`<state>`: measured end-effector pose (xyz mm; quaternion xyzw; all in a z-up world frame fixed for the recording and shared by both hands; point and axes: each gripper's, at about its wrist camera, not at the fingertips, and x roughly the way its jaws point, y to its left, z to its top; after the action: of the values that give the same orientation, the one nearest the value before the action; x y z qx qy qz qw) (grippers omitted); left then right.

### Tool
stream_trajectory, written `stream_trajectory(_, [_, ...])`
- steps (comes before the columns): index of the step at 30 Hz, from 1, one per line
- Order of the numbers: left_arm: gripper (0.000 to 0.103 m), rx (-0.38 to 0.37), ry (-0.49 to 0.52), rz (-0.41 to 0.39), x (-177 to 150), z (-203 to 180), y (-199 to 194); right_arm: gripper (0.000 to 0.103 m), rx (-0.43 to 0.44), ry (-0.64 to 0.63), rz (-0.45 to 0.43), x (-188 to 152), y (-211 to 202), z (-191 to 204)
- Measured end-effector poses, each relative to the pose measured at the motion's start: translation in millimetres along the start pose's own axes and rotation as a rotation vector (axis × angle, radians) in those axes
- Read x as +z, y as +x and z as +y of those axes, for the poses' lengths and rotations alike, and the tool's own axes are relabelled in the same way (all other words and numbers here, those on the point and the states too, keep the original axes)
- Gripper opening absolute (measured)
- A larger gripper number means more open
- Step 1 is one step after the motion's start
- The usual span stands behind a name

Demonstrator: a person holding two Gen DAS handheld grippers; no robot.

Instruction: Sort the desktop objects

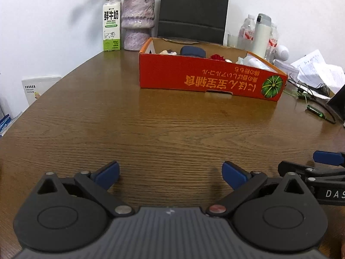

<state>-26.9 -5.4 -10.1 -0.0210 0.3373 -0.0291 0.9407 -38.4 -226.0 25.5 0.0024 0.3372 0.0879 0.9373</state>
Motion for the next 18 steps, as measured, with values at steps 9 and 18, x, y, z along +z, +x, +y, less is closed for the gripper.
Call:
stream_trajectory(9, [0.103, 0.025, 0.008, -0.001, 9.9, -7.3, 16.8, 0.095, -0.031, -0.01, 0.007, 9.4, 16.7, -2.3])
stream_trajectory(18, [0.103, 0.05, 0.043, 0.013, 24.6, -11.8, 38.7, 0.103, -0.067, -0.006, 0.022, 25.9, 42.7, -4.1])
